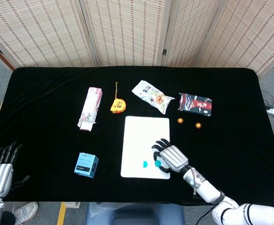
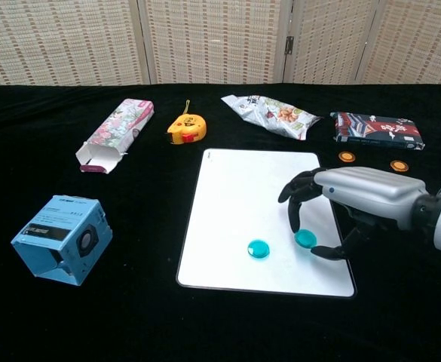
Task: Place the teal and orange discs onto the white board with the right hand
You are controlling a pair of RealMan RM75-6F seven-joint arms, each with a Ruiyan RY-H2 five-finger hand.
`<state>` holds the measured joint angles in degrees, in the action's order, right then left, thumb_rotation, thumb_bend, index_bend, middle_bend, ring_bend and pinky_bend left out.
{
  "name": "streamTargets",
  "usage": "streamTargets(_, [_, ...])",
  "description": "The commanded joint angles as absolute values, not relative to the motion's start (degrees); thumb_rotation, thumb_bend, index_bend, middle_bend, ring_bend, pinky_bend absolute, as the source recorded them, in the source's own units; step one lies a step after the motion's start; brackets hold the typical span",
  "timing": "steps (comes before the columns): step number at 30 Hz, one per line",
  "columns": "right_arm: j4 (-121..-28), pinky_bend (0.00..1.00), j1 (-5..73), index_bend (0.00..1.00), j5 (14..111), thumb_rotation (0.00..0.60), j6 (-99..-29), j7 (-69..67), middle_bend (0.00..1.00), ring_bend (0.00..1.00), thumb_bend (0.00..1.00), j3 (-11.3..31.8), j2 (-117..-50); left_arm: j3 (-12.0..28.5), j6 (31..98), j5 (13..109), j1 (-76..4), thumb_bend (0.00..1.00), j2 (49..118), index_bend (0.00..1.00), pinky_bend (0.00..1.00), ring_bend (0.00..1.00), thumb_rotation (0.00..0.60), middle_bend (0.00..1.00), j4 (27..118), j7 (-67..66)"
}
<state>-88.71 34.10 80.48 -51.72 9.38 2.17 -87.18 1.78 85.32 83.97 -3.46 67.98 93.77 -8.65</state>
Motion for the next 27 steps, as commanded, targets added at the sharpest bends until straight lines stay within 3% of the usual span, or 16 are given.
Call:
streamTargets(1, [-88.63,0.00,34.45,0.50,79.98,0.600,-51.38,10.07,0.20,0.07,0.37,2.19,-87.78,1.76,85.22,83.86,-3.45,0.19,68.10,0.02,0.00,0.02,0.600,0.01,93.52,-8.39])
streamTargets(10, [-88.15,0.00,35.31,0.50,78.75,0.600,-50.59,11.76,0.20,0.07,0.37,2.24,-89.11,1.73,85.28,83.93,-3.39,0.19,68.44,0.02,0.00,0.01,0.600,0.01,92.71,-7.74])
streamTargets(19, [-88.48,0.00,35.43,0.31,78.31,0.600,-50.57,12.68,0.18,0.07,0.37,1.65,-88.67,1.74,85.34,83.81,-3.28,0.19,68.62,0.02,0.00,0.01,0.600,0.01,92.45,-7.69])
streamTargets(27, [-86.45,0.00,33.27,0.29,75.52,0.600,-56.28,11.00,0.18,0.07,0.37,5.18,-85.94,1.92,85.14,83.85,-3.55,0.19,68.43,0.02,0.00,0.01,0.600,0.01,92.74,-7.99])
